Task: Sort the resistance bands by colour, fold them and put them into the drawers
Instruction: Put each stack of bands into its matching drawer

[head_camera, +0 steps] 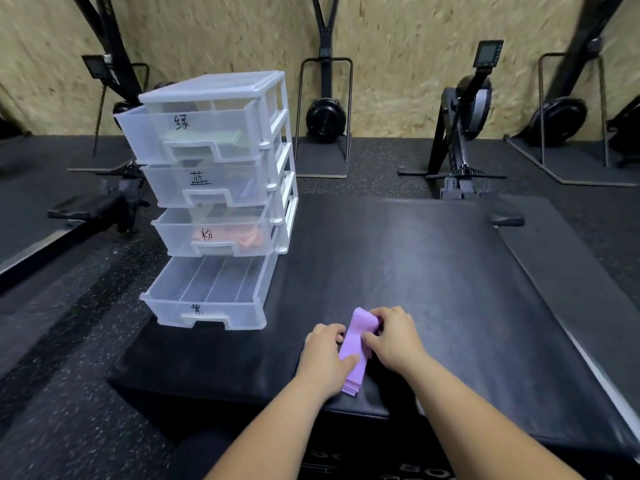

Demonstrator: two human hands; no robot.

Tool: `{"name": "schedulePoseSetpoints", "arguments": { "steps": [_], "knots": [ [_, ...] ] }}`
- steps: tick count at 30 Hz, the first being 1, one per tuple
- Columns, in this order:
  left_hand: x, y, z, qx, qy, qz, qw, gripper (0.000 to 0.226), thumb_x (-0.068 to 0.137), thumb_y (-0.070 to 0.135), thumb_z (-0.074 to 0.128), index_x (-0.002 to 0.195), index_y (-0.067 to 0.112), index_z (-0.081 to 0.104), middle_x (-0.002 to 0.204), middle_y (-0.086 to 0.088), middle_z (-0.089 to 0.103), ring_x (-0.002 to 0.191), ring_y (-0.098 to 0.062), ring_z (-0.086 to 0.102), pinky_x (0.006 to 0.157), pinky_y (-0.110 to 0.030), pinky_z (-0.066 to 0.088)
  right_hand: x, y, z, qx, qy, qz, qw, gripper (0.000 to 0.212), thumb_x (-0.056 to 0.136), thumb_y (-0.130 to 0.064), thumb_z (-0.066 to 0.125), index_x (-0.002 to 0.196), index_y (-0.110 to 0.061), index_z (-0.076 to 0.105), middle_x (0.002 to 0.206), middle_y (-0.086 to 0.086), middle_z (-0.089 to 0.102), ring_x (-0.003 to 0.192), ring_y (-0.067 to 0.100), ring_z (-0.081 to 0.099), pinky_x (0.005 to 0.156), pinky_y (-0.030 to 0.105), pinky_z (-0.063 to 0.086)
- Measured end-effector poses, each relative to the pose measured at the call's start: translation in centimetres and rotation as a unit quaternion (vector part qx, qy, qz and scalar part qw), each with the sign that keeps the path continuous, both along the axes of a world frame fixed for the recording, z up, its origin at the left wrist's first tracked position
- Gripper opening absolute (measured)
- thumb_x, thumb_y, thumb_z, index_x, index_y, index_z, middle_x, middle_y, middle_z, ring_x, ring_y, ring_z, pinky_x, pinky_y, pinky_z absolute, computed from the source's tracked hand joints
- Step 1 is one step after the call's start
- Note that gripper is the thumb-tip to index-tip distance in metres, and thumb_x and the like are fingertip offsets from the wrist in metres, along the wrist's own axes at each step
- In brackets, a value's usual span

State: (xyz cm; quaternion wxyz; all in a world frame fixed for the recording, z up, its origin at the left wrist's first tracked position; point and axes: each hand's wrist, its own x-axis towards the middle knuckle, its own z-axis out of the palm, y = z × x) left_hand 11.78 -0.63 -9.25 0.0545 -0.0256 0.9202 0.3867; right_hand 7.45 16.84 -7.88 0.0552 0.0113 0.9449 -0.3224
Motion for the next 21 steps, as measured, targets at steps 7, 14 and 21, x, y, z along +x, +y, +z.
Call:
{"name": "schedulePoseSetpoints", "arguments": {
  "steps": [7,14,21],
  "knots": [
    [0.0,-0.1,1.3,0.059,-0.016,0.003,0.998,0.057,0.08,0.031,0.074,0.134,0.039,0.058,0.116,0.012,0.058,0.105,-0.011,0.064,0.097,-0.036,0.056,1.3,0.1,2.2,-0.144,0.029,0.009,0.989,0.022,0.082,-0.014,0.071,0.086,-0.034,0.064,0.084,-0.014,0.074,0.08,0.012,0.068,0.072,0.031,0.053],
    [0.7,-2.4,4.6,0.19,0.027,0.033,0.981,0.015,0.094,0.03,0.074,0.11,0.03,0.073,0.098,0.01,0.077,0.093,-0.009,0.072,0.094,-0.039,0.06,3.2,-1.4,6.6,-0.299,0.014,0.085,0.951,0.02,0.091,-0.008,0.074,0.1,-0.027,0.076,0.1,0.0,0.078,0.092,0.019,0.071,0.089,0.041,0.058],
    [2.6,-5.6,8.0,0.294,0.072,0.098,0.948,0.012,0.092,0.03,0.077,0.101,0.024,0.072,0.097,0.004,0.08,0.093,-0.017,0.076,0.093,-0.046,0.062,4.8,-5.5,9.8,-0.361,-0.039,0.11,0.925,0.021,0.1,-0.027,0.072,0.12,-0.023,0.075,0.101,0.001,0.081,0.094,0.012,0.074,0.086,0.028,0.059]
  ]
}}
